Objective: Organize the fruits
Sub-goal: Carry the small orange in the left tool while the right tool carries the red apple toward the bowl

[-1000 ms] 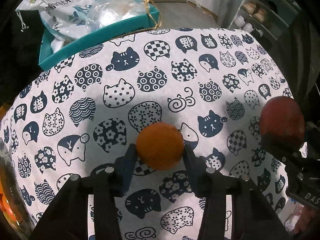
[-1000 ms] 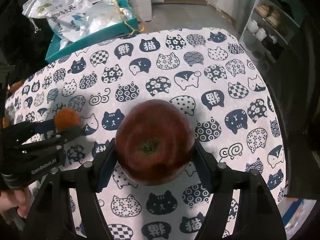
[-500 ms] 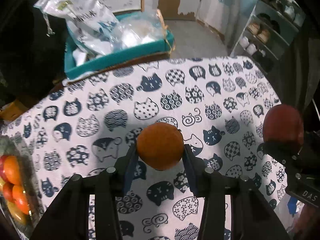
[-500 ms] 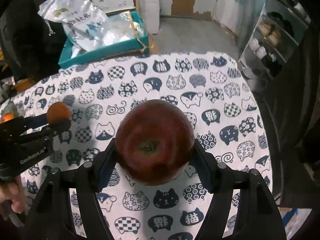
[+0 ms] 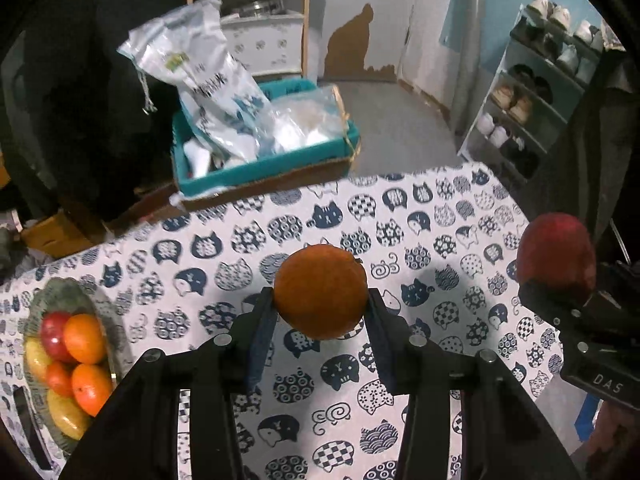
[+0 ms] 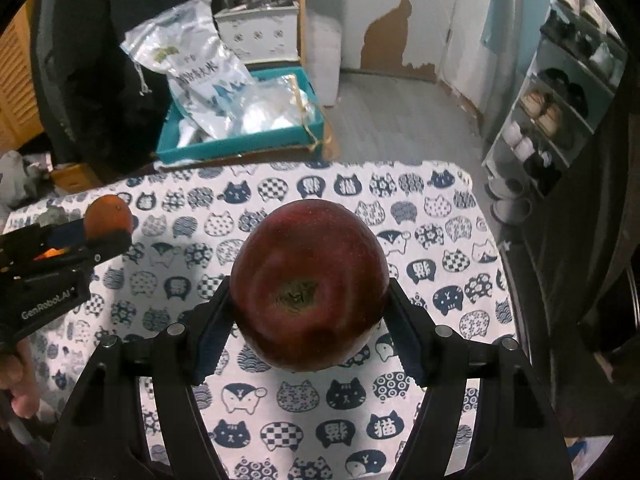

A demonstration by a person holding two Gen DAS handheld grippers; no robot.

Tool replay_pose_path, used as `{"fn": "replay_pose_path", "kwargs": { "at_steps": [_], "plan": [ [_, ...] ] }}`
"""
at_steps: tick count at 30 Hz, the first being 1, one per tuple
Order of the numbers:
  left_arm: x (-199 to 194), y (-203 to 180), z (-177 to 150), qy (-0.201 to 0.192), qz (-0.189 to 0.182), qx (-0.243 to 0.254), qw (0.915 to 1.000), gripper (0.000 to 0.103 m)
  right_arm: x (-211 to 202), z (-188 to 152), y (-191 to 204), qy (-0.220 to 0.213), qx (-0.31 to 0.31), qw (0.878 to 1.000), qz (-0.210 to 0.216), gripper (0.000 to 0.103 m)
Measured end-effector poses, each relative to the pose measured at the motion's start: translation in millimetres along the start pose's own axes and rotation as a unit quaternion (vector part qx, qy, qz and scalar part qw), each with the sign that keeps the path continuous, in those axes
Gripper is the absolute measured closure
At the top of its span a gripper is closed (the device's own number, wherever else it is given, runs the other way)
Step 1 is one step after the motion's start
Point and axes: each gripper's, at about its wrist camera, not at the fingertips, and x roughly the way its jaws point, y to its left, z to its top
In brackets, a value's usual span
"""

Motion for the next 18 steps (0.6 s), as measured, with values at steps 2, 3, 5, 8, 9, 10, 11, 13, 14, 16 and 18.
{"fn": "replay_pose_path", "kwargs": {
  "at_steps": [2,3,5,8,9,10,11,13,14,16,18],
  "plan": [
    [-12.8,3.7,0.4,-0.008,-0.002,-0.004,1.0000,0.058,-8.4,1.6,3.6,-0.008,-0.004,1.000,0.001,0.032],
    [-18.0,4.9,0.3,-0.012,-0.002,-0.005,0.9999,0.058,-12.8,2.9,5.6,-0.012,-0.006,1.000,0.001,0.032],
    [-31.3,8.9,0.4,-0.022,-0.001,-0.006,0.9997,0.058,-20.5,5.6,8.9,-0.019,-0.008,1.000,0.003,0.032],
    [-49.2,14.6,0.1,-0.035,-0.003,-0.010,0.9993,0.058,-33.9,9.3,15.7,-0.033,-0.012,0.999,0.008,0.032],
    [-55.8,17.1,-0.1,-0.039,-0.003,-0.012,0.9991,0.058,-37.4,10.5,18.3,-0.037,-0.014,0.999,0.009,0.032],
    [-60.2,18.5,-0.5,-0.042,-0.004,-0.014,0.9990,0.058,-41.1,11.9,21.0,-0.041,-0.015,0.999,0.010,0.032],
    [-66.3,20.5,-1.2,-0.046,-0.004,-0.015,0.9988,0.058,-43.8,13.2,23.2,-0.044,-0.017,0.999,0.012,0.032],
    [-76.6,24.3,-3.0,-0.054,-0.005,-0.018,0.9984,0.058,-49.9,16.4,29.8,-0.052,-0.019,0.998,0.018,0.032],
    [-81.3,26.0,-4.2,-0.057,-0.004,-0.017,0.9982,0.058,-52.2,17.6,32.9,-0.054,-0.021,0.998,0.021,0.032],
    [-90.5,30.7,-7.3,-0.064,0.000,-0.016,0.9978,0.058,-56.8,19.8,40.9,-0.060,-0.026,0.997,0.027,0.032],
    [-97.1,35.5,-10.3,-0.068,0.001,-0.018,0.9975,0.058,-60.0,22.1,49.6,-0.064,-0.031,0.997,0.034,0.032]
  ]
}}
